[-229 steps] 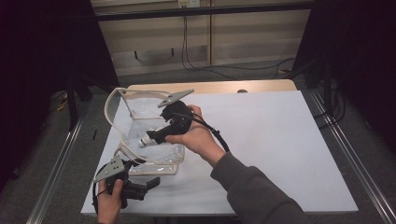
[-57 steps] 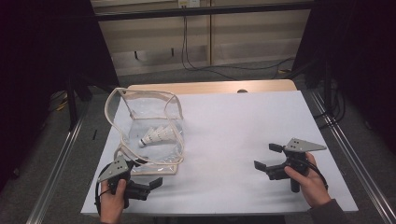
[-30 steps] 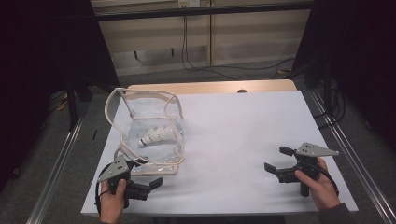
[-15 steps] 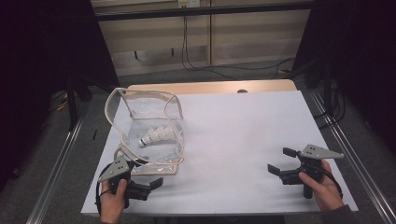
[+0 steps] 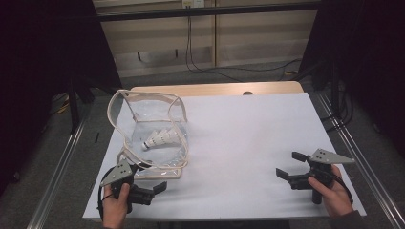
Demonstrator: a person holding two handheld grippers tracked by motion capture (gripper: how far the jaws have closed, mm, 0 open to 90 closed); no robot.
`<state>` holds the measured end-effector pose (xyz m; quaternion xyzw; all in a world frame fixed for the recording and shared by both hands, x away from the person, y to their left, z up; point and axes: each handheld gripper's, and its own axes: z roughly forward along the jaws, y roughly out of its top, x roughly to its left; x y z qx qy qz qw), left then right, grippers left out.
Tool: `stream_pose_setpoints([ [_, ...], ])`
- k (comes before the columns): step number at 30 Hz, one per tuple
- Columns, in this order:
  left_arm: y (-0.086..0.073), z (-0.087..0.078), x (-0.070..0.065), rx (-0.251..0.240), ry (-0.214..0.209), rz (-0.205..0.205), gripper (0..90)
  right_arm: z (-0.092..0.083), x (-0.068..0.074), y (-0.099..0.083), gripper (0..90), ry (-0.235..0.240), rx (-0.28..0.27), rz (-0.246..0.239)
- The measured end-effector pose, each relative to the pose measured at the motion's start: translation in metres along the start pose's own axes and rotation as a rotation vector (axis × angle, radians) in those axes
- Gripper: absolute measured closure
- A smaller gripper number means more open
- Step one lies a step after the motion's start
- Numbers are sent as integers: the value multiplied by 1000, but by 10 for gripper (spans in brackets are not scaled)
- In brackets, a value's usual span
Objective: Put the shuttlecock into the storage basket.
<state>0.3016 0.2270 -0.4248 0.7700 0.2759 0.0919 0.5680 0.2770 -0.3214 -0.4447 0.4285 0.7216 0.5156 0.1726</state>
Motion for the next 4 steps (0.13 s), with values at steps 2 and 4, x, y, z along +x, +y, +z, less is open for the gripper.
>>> stream_pose_setpoints([
  [2,0,0,0,0,0,0,13,0,0,0,27,3,0,0],
  [4,0,0,0,-1,-1,-2,14,0,0,1,27,3,-2,-1],
])
